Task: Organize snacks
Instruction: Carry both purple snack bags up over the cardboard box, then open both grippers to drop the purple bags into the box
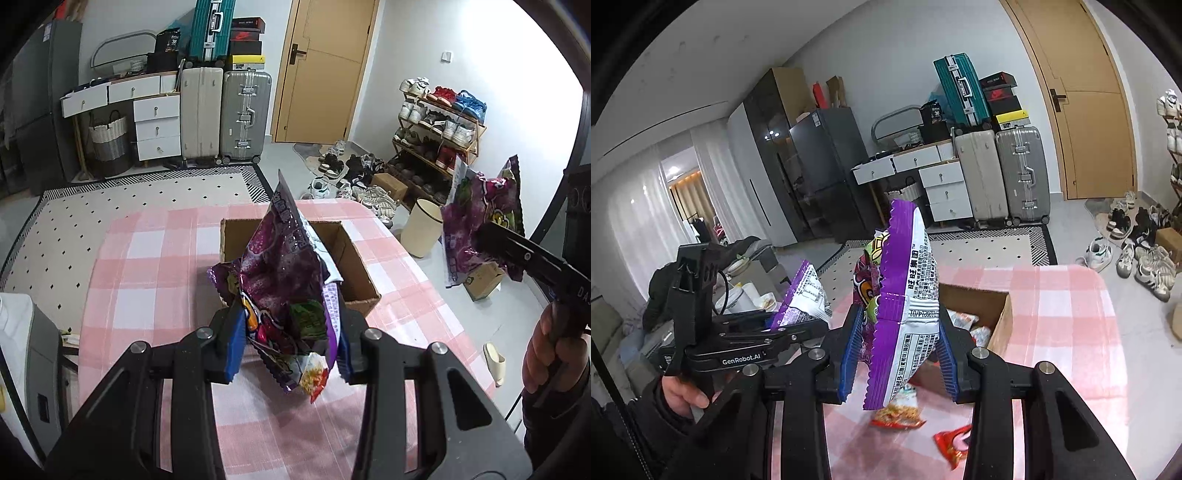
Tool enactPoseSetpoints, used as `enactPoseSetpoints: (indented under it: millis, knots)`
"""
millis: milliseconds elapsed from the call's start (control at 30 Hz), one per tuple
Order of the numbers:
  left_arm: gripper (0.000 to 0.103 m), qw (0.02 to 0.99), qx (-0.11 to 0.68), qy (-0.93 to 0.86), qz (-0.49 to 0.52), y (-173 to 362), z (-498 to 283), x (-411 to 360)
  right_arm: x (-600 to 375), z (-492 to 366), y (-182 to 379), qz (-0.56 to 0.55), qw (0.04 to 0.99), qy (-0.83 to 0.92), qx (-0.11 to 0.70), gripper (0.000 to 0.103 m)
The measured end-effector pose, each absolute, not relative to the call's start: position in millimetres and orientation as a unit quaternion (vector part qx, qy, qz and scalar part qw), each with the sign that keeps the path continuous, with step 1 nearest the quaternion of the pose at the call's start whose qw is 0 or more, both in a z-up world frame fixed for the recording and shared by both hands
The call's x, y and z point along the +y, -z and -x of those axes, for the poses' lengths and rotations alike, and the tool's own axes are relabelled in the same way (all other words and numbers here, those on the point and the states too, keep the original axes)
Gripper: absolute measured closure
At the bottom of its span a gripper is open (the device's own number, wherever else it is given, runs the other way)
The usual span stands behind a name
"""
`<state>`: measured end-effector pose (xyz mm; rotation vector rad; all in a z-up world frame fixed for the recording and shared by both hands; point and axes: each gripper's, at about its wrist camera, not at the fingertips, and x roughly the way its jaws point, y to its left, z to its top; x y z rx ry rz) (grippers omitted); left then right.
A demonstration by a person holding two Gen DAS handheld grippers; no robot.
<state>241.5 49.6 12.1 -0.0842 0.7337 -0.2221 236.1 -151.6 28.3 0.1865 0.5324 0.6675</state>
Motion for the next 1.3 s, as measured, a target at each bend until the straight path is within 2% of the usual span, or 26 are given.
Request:
enactPoseSetpoints:
  millis: [367,567,1300]
  knots:
    - [0.067,0.918,0.381,0.1,0.04,-16.1,-310.3,41.7,-137.2,-284.3,-34.4,-0.086,0.903,-0.327,0.266,0.066]
    - [0.067,0.914,0.387,0.113,0.039,-9.8,-343.6,35.9,-126.7,-309.1,-17.1,-0.087,0.897,-0.327,0.283,0.066]
    - [0.066,0.886,0.439,0.139,0.05,80.9,-446.5,30.1,-108.5,-393.0,65.3,-0.077,0.882,-0.312,0.345,0.066]
